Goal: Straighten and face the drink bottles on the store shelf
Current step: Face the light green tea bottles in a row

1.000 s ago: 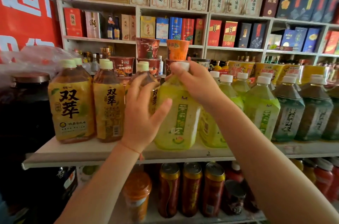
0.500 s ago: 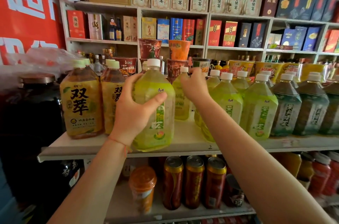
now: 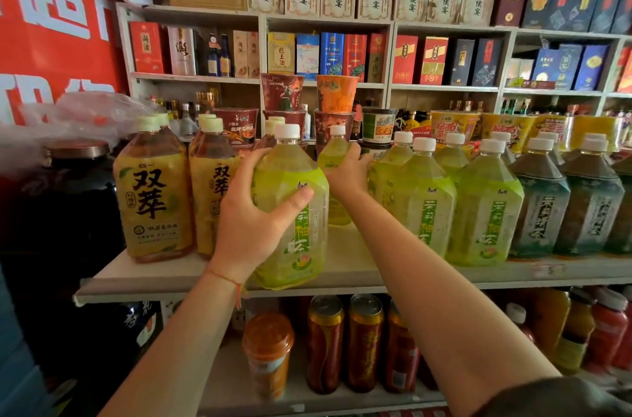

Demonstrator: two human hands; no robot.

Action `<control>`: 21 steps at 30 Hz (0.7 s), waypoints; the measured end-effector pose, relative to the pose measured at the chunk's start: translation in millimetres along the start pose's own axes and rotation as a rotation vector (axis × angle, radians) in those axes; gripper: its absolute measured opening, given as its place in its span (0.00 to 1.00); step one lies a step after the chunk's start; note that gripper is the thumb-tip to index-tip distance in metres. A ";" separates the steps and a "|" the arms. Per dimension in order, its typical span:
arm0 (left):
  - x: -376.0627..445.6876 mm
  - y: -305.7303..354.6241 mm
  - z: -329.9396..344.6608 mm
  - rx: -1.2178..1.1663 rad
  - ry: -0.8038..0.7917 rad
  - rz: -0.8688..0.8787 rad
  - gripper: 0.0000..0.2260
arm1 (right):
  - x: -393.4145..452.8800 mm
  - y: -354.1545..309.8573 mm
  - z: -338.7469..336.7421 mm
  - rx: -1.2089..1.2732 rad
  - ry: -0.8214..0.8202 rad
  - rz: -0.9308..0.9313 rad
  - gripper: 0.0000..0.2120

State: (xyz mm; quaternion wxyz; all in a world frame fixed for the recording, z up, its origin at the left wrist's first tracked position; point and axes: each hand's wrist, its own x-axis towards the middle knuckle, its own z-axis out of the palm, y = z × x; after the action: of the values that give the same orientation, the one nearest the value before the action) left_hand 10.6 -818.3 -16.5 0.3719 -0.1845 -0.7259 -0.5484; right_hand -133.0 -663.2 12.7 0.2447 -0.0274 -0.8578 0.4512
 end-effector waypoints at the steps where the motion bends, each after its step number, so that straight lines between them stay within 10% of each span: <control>1: -0.1 0.0 -0.5 0.000 -0.004 -0.001 0.30 | 0.0 -0.2 1.0 0.005 0.003 -0.004 0.43; 21: -0.8 -1.0 -2.9 0.010 -0.025 -0.001 0.27 | 5.2 -15.0 -11.5 -0.254 -0.086 -0.007 0.40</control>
State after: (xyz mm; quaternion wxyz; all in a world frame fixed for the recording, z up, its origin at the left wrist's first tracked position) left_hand 11.4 -821.2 -17.4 0.3633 -0.1888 -0.7334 -0.5426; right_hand -129.8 -662.0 32.0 0.2036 -0.0357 -0.9178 0.3389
